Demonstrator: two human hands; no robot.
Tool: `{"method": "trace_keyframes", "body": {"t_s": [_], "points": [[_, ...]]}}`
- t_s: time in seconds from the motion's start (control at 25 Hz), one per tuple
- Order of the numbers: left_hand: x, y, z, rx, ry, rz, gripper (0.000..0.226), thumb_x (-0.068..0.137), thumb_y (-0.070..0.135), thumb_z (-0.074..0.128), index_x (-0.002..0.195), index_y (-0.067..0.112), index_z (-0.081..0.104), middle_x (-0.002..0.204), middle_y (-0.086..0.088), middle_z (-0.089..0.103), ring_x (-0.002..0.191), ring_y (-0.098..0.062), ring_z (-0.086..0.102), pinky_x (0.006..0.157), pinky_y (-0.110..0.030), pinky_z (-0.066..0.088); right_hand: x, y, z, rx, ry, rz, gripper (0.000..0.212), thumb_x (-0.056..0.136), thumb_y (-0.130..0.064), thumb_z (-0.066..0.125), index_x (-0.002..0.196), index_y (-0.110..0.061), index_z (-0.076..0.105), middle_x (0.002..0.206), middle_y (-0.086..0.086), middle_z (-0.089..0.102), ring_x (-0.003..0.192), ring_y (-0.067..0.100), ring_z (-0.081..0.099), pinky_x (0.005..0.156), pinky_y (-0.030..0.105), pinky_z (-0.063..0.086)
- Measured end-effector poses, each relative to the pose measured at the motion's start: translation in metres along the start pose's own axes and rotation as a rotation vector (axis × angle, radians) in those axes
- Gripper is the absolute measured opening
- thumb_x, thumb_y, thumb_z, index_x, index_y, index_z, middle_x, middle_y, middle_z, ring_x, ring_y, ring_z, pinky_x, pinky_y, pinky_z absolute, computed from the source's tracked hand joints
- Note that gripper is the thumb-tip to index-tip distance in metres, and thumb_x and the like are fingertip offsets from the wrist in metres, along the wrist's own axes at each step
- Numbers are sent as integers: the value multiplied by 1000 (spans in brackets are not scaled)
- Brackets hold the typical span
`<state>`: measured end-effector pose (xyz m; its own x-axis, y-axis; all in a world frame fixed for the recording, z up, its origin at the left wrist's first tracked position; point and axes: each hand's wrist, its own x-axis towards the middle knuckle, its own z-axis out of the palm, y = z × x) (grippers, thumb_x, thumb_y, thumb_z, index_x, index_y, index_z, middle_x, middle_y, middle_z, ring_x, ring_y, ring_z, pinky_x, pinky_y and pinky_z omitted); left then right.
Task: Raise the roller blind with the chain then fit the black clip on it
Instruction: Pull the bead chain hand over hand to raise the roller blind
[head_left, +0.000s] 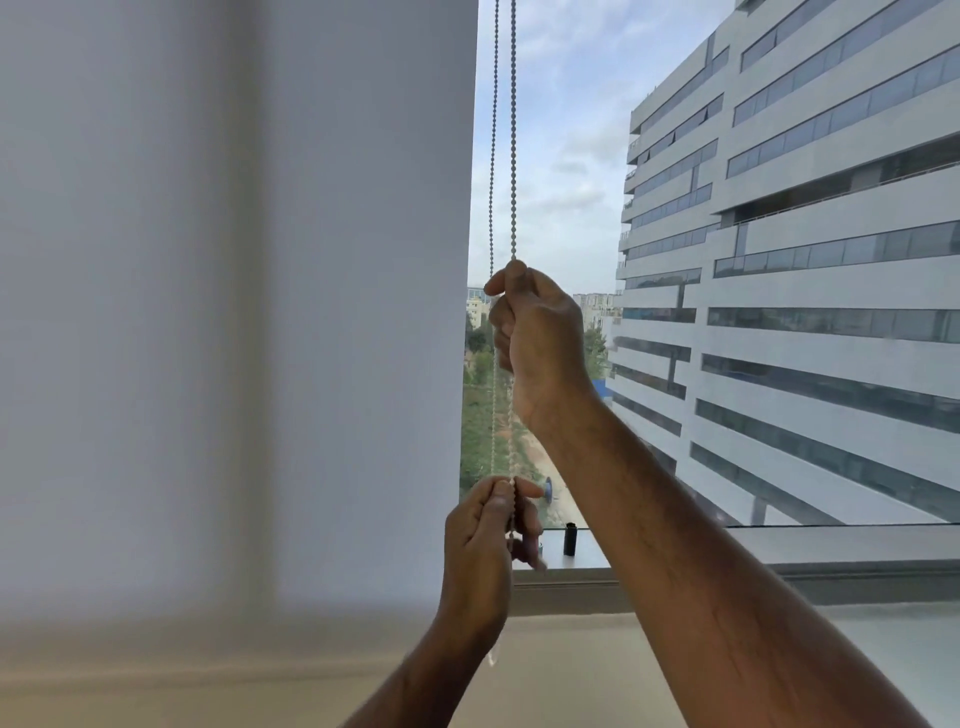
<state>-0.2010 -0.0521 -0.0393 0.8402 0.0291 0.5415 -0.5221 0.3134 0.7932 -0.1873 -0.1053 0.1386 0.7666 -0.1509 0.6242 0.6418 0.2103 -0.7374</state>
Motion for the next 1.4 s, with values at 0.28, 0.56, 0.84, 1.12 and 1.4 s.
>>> {"method": "trace_keyframes", "body": {"t_s": [0.28,0.56,0.84,1.12,1.4], "points": [[59,43,-7,12,109,19,38,110,18,39,101,22,76,94,-2,81,91,-19,76,71,-25,61,-47,40,-16,-103,26,-26,32,107,-24,50,81,-15,67,50,-11,47,43,3,39,43,19,33],[126,125,13,-45,48,96,33,111,19,37,123,9,67,103,-9,81,93,-21,80,72,-33,61,-92,87,-26,-122,29,44,37,108,-23,48,77,-16,67,56,-5,43,49,4,36,45,17,30],[137,144,32,20,54,191,29,109,15,45,103,12,73,63,2,55,44,-6,41,42,-22,33,-112,108,-32,-42,-38,100,36,106,-26,49,76,-23,69,56,-3,42,50,6,34,46,19,27],[111,115,27,137,81,336,34,110,18,42,84,20,64,57,13,48,43,-1,37,46,-18,31,-99,117,-47,-113,-123,194,48,98,-51,42,90,-25,82,88,1,82,84,19,77,79,36,55],[66,68,18,339,119,387,31,110,19,43,88,14,64,68,10,60,63,-7,58,58,-26,49,-30,56,-35,65,-48,124,48,107,-46,36,106,-24,80,104,1,82,101,14,77,93,38,55]]}}
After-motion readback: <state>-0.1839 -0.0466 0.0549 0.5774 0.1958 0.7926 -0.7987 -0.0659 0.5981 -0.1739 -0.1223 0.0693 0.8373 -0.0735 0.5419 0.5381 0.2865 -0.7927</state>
